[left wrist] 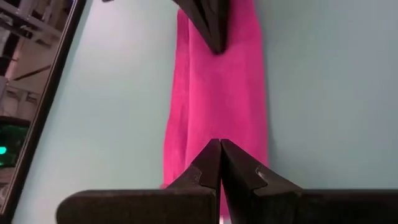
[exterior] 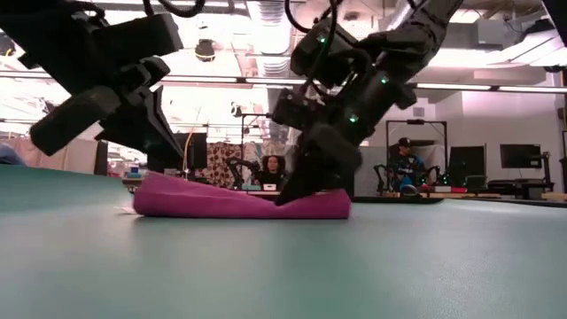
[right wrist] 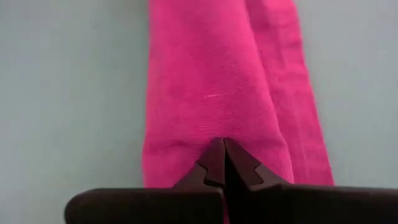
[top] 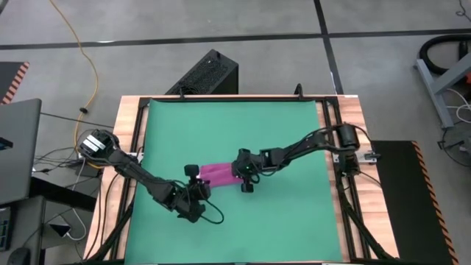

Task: Roll towel
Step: Roll the pink towel

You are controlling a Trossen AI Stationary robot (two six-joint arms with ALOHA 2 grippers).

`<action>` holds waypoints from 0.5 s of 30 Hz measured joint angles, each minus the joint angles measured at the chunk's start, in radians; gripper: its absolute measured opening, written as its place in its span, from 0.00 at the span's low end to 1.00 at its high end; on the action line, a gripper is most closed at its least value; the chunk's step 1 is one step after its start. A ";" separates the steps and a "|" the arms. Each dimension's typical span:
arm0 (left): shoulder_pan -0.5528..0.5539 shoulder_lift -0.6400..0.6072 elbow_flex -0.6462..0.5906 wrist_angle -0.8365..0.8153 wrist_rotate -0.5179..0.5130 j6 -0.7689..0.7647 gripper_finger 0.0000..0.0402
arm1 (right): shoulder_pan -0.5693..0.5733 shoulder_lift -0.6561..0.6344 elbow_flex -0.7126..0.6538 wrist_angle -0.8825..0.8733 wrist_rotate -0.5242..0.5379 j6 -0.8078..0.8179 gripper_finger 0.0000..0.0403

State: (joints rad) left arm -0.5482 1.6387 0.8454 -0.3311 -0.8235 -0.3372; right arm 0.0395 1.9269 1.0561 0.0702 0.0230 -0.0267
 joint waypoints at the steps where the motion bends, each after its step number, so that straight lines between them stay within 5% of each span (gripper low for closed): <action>1: 0.004 0.000 -0.004 0.010 0.001 0.002 0.00 | -0.004 0.010 0.003 0.012 0.000 0.001 0.04; 15: 0.079 0.000 -0.205 0.266 -0.011 0.020 0.00 | -0.031 0.052 0.002 0.067 0.017 0.145 0.04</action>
State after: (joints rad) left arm -0.4689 1.6382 0.6406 -0.0652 -0.8344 -0.3176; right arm 0.0083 1.9785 1.0581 0.1374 0.0399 0.1183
